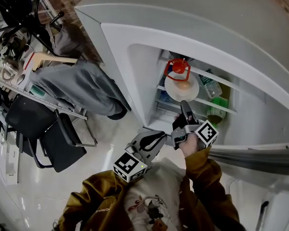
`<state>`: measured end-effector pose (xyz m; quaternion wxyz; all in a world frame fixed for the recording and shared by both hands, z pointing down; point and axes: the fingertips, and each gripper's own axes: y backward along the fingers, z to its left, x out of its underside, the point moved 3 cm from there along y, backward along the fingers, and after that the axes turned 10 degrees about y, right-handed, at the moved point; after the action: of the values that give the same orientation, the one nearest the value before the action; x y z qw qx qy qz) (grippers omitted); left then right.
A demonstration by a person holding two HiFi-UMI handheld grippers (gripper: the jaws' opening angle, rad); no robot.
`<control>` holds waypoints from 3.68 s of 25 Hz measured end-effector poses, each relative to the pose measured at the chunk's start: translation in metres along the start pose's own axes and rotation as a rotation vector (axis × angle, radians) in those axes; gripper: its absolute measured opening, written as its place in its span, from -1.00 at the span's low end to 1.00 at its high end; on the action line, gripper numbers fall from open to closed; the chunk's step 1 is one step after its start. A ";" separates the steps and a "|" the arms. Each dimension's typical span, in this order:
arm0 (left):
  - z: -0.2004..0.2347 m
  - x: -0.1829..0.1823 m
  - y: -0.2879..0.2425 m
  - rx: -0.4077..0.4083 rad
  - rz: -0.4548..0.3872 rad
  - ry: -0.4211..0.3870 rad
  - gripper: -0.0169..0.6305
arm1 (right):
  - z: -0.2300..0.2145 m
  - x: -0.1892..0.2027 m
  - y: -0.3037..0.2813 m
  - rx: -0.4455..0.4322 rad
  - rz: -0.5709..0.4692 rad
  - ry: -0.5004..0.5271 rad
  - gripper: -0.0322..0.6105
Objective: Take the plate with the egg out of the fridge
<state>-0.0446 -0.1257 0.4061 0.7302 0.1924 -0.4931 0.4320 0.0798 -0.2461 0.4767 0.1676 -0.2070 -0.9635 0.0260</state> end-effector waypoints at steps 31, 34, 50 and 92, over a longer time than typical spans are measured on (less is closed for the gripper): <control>0.009 -0.008 0.000 0.040 0.012 -0.022 -0.91 | -0.005 -0.004 -0.028 -0.013 -0.015 -0.154 -0.79; 0.008 -0.003 0.000 0.046 0.027 -0.017 -0.91 | -0.007 -0.001 -0.026 -0.017 -0.011 -0.160 -0.83; -0.004 0.003 0.002 0.065 0.026 -0.008 -0.92 | -0.010 0.004 -0.009 -0.014 0.023 -0.174 -0.83; 0.010 0.016 0.008 -0.076 0.001 0.116 -0.92 | 0.009 0.029 0.065 -0.061 0.074 -0.192 -0.83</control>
<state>-0.0544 -0.1217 0.4234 0.7643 0.1389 -0.4659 0.4236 0.0772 -0.1743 0.4694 0.0671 -0.2438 -0.9672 0.0223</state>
